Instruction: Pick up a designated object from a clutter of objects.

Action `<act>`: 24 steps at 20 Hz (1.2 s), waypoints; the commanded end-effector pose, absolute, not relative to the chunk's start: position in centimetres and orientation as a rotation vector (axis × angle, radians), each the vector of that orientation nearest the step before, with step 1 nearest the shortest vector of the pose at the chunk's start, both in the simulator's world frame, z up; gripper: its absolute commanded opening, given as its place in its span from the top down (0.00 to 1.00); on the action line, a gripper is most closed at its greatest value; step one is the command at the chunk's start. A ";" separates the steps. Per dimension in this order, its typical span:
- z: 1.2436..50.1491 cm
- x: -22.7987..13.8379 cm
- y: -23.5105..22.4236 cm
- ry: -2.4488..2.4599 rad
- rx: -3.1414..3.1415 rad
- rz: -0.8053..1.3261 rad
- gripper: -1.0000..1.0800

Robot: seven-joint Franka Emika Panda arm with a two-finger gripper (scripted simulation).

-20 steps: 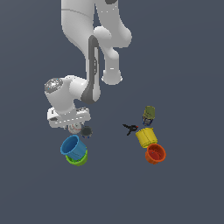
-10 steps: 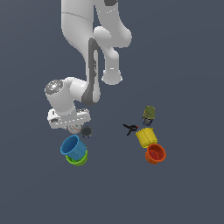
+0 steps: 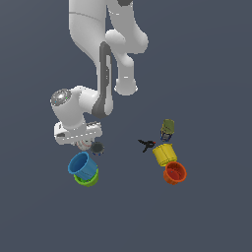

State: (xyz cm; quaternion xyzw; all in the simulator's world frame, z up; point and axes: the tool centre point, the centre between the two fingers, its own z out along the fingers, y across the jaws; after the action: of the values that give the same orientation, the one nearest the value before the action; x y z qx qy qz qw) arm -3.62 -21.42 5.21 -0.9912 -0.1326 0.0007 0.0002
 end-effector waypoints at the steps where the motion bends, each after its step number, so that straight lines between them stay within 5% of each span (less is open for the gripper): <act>1: 5.9 -3.3 -21.1 -0.418 -3.115 -0.002 1.00; 24: 25.6 2.4 -11.3 -0.417 -3.117 0.001 1.00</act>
State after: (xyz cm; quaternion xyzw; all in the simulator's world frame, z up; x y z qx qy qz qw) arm 1.99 -12.09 23.95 -0.9911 -0.1329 0.0007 -0.0012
